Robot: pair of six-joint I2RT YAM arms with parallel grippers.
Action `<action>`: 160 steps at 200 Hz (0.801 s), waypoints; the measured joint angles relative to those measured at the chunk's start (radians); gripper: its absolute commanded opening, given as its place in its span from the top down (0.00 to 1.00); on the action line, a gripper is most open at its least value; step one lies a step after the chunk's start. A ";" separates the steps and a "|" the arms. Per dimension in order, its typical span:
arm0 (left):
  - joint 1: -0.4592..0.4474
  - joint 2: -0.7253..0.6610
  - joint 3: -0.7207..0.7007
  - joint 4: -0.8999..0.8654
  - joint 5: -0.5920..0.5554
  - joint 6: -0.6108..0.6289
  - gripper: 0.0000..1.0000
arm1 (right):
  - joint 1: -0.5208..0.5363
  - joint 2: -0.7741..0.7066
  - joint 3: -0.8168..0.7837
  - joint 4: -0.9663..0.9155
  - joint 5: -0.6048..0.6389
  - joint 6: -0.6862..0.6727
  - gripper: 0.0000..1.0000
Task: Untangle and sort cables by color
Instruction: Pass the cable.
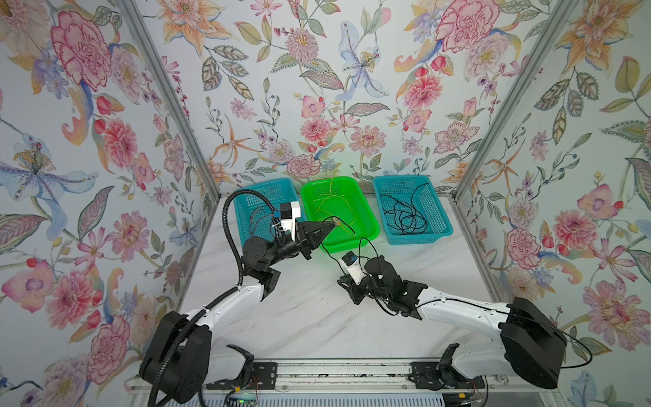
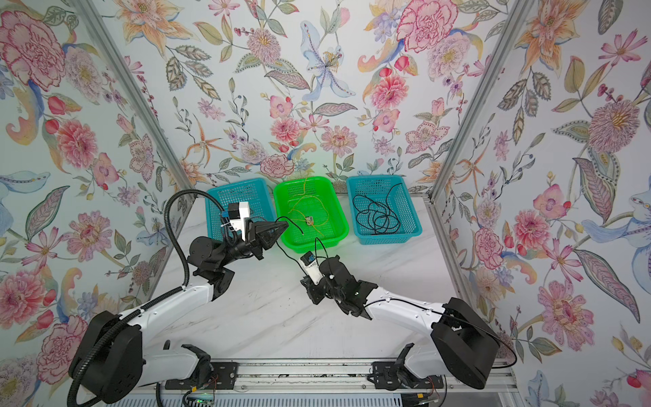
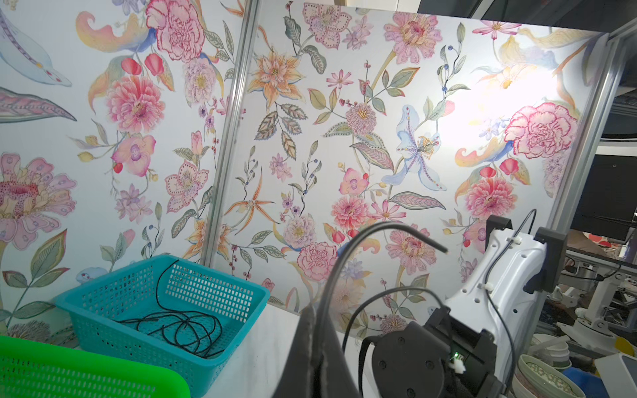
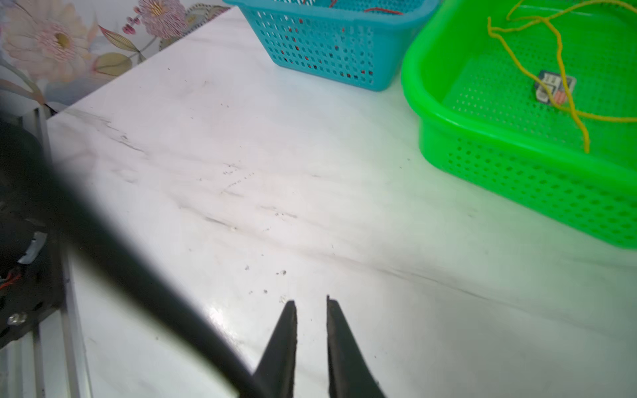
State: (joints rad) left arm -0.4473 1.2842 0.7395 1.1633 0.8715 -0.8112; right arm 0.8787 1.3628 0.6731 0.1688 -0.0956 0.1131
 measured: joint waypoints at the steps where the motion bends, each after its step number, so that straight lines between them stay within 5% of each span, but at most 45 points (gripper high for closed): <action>1: 0.000 -0.001 0.001 0.000 0.001 -0.001 1.00 | -0.002 0.000 -0.003 0.000 0.000 0.000 0.82; 59: 0.054 -0.138 0.064 -0.194 0.013 0.103 1.00 | -0.132 -0.113 -0.100 -0.063 0.004 0.007 0.79; 119: 0.063 -0.234 0.134 -0.513 -0.031 0.338 0.99 | -0.412 -0.269 -0.141 -0.188 0.023 0.075 0.56; 160: 0.063 -0.223 0.133 -0.562 -0.041 0.368 0.99 | -0.509 -0.383 -0.136 -0.204 -0.141 0.084 0.47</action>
State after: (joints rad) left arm -0.3840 1.0611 0.8726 0.6014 0.8307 -0.4431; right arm 0.3702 0.9794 0.5369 -0.0357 -0.2363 0.1970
